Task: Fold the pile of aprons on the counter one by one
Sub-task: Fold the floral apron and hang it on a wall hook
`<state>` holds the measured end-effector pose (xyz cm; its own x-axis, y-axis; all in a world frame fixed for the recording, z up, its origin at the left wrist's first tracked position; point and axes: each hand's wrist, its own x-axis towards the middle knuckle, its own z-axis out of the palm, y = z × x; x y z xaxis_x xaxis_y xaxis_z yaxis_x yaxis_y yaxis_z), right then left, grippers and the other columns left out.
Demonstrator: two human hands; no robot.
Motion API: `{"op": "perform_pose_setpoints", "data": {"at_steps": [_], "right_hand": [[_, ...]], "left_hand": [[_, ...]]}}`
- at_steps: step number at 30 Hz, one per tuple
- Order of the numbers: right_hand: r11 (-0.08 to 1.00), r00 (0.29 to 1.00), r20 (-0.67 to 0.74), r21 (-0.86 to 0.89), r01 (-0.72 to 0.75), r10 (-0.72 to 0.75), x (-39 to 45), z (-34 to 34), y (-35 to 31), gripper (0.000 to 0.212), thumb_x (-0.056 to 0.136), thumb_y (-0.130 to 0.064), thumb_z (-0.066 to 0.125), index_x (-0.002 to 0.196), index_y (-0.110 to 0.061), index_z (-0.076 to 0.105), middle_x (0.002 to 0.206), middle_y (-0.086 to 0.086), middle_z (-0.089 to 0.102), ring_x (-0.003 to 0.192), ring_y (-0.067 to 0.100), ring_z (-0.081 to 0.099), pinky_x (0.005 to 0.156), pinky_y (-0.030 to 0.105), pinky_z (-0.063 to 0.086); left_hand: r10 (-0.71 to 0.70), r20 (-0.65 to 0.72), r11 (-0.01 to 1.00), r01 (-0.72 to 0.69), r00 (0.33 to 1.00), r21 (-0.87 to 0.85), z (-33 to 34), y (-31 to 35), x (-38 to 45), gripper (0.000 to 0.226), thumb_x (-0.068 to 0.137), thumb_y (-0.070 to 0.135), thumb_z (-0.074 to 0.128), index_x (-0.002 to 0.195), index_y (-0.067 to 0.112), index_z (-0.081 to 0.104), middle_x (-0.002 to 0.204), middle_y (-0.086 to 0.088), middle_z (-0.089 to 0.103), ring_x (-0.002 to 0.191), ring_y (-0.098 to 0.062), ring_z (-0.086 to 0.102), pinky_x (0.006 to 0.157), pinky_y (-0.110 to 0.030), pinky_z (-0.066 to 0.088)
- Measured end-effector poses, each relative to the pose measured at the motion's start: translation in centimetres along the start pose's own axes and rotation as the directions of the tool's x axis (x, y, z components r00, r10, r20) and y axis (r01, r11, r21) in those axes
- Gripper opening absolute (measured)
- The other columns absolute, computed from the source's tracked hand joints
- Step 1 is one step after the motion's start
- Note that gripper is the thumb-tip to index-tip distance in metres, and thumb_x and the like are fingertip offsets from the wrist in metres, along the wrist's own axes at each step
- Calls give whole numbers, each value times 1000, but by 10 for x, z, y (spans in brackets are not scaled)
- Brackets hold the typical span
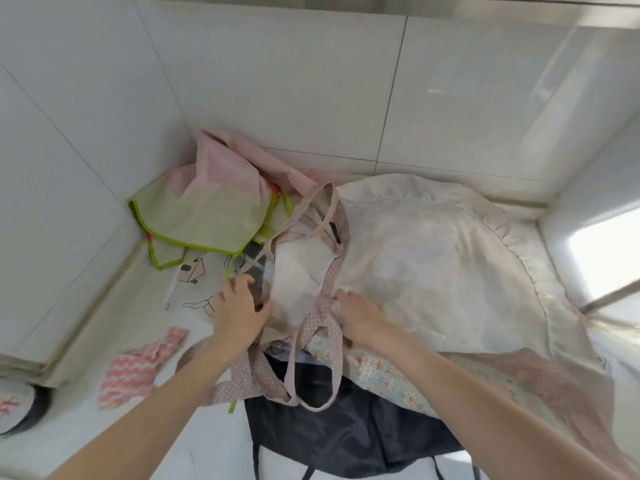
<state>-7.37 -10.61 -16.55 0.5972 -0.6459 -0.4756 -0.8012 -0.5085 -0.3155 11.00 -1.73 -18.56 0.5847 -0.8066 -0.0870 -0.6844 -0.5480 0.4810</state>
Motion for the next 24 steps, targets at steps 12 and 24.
{"op": "perform_pose_setpoints", "data": {"at_steps": [12,24], "right_hand": [[927,970,-24,301,-225,243,-2,-39,37,21,91,-8,37,91,-5,57,82,19,70,53,23,63,51,24,50],[987,966,-236,139,-77,109,-5,-16,-4,25,94,-10,41,115,-9,55,108,18,62,97,34,61,74,36,49]], "left_hand": [[54,504,997,-22,862,-70,-93,-12,39,28,73,26,79,85,18,55,89,0,57,86,-15,50,65,-23,36],[232,207,864,-299,951,406,-126,16,47,67,86,45,60,138,10,36,137,-14,43,126,-31,40,102,-40,35]]}}
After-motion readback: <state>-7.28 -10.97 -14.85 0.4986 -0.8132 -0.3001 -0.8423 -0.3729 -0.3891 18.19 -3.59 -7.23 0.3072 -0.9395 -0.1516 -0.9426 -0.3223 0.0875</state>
